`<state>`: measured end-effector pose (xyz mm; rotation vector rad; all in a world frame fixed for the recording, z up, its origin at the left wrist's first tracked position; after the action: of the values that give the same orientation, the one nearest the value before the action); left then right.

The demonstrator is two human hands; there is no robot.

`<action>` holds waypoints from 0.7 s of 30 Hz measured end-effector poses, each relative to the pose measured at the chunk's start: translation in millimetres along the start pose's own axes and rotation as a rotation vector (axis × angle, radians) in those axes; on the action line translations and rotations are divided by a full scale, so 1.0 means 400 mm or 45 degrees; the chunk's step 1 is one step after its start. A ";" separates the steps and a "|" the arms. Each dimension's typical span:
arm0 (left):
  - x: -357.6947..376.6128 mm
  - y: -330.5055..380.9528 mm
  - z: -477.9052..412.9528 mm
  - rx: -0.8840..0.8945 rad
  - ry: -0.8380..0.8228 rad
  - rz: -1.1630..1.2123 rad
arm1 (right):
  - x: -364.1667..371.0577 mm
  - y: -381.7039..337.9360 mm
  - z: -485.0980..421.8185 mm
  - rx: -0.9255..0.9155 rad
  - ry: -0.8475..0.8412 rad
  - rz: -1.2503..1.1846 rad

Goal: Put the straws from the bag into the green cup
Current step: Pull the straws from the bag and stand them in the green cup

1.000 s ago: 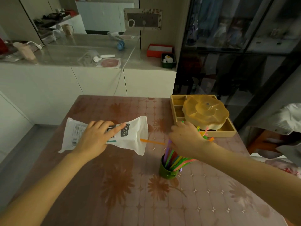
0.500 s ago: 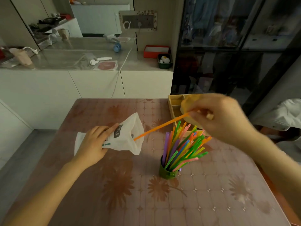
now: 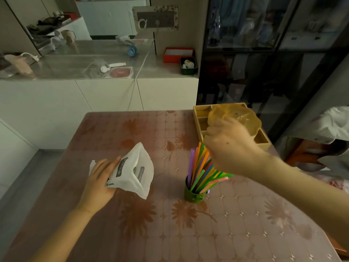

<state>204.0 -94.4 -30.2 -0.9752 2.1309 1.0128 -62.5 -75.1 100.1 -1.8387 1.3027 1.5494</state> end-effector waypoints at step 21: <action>0.050 0.275 0.007 -0.176 -0.662 0.625 | -0.020 -0.182 0.067 -0.089 0.228 -0.628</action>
<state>104.7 -50.7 -3.2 -0.1877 1.8958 1.4741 -15.6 -15.7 81.0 -2.1741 0.7789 1.1993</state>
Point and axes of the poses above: each hand's wrist, its own z-axis away from the middle knuckle, its own x-axis out of the palm, y = z × x, the point moved 9 cm from there along -z, towards the middle knuckle, and after that the axes turned 11 degrees about y, right-handed, at the moved point
